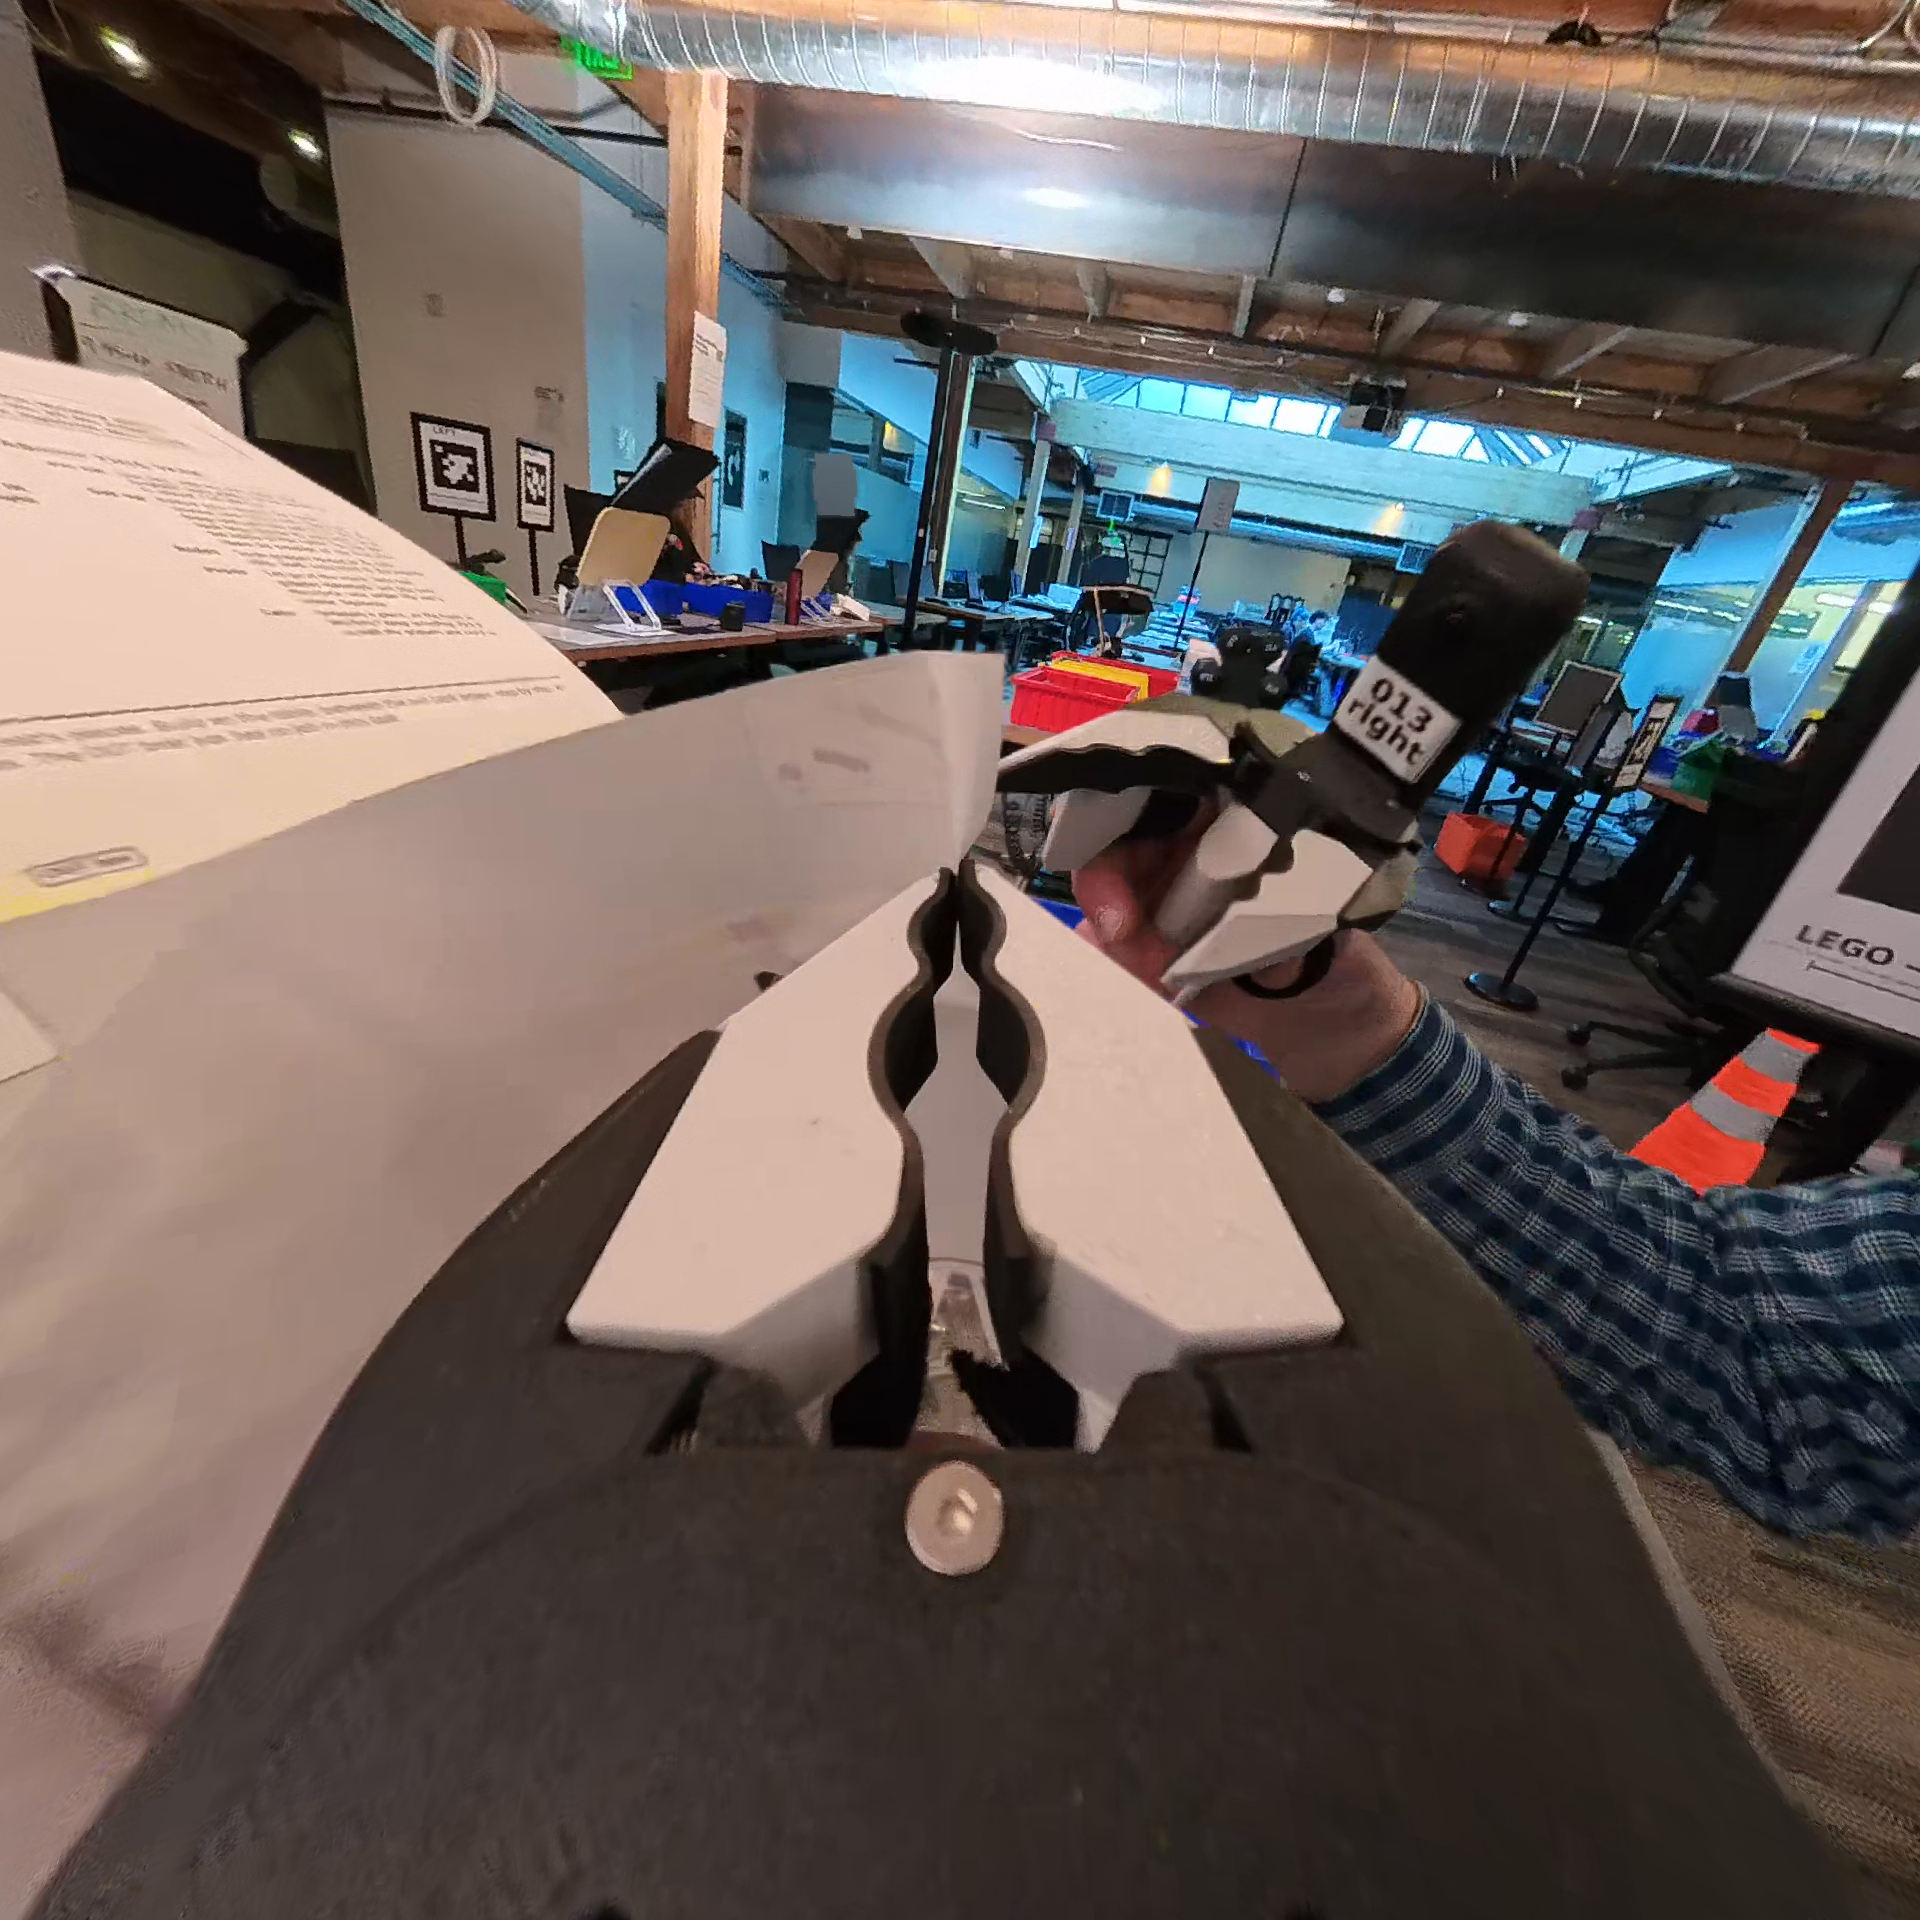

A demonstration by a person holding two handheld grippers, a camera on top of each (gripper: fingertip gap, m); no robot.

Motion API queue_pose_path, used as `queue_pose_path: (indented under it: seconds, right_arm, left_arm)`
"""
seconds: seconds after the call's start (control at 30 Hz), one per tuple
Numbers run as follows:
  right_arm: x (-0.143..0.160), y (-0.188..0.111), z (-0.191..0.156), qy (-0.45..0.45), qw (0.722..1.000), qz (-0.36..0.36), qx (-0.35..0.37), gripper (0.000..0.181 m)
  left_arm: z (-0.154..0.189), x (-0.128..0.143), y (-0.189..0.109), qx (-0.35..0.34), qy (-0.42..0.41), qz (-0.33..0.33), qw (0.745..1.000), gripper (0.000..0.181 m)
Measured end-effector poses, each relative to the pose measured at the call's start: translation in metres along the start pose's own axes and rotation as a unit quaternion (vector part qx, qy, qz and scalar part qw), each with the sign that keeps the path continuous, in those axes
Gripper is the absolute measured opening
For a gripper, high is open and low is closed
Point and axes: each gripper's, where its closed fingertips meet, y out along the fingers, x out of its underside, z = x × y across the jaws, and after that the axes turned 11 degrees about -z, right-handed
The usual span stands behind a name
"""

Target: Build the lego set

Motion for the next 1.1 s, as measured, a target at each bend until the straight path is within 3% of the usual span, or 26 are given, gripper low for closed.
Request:
queue_pose_path:
  seconds: [0.1,0.2,0.33,0.43,0.57,0.67,0.77,0.9,1.1]
  right_arm:
    - [-0.018,0.023,-0.011,-0.072,0.996,-0.041,-0.014,0.077]
    - [-0.044,0.051,-0.018,-0.138,0.986,-0.066,-0.073,0.077]
    - [-0.083,0.084,-0.026,-0.184,0.959,-0.085,-0.199,0.084]
    - [-0.094,0.113,-0.034,-0.217,0.928,-0.125,-0.274,0.077]
    - [-0.079,0.136,-0.068,-0.196,0.853,-0.221,-0.429,0.033]
    - [-0.075,0.145,-0.077,-0.188,0.823,-0.257,-0.471,0.0]
    - [-0.078,0.15,-0.071,-0.175,0.826,-0.253,-0.473,0.0]
    - [-0.092,0.145,-0.048,-0.134,0.845,-0.214,-0.471,0.0]
    - [-0.129,0.148,0.009,-0.043,0.905,-0.095,-0.413,0.0]
  left_arm:
    - [0.004,-0.004,-0.023,0.001,0.011,-0.01,1.0,0.0]
    - [0.012,-0.005,-0.045,0.026,0.023,-0.029,0.999,0.0]
    - [0.011,-0.008,-0.077,0.034,0.033,-0.046,0.998,0.0]
    - [0.012,-0.003,-0.097,0.062,0.035,-0.066,0.995,0.0]
    - [0.001,-0.003,-0.119,0.061,0.038,-0.067,0.995,0.0]
    - [-0.016,0.002,-0.134,0.031,0.037,-0.074,0.996,0.0]
    - [-0.033,0.001,-0.158,-0.01,0.029,-0.05,0.998,0.024]
    - [-0.063,0.037,-0.179,-0.08,-0.027,-0.078,0.993,0.051]
    - [-0.079,0.106,-0.152,-0.135,-0.186,-0.097,0.968,0.07]
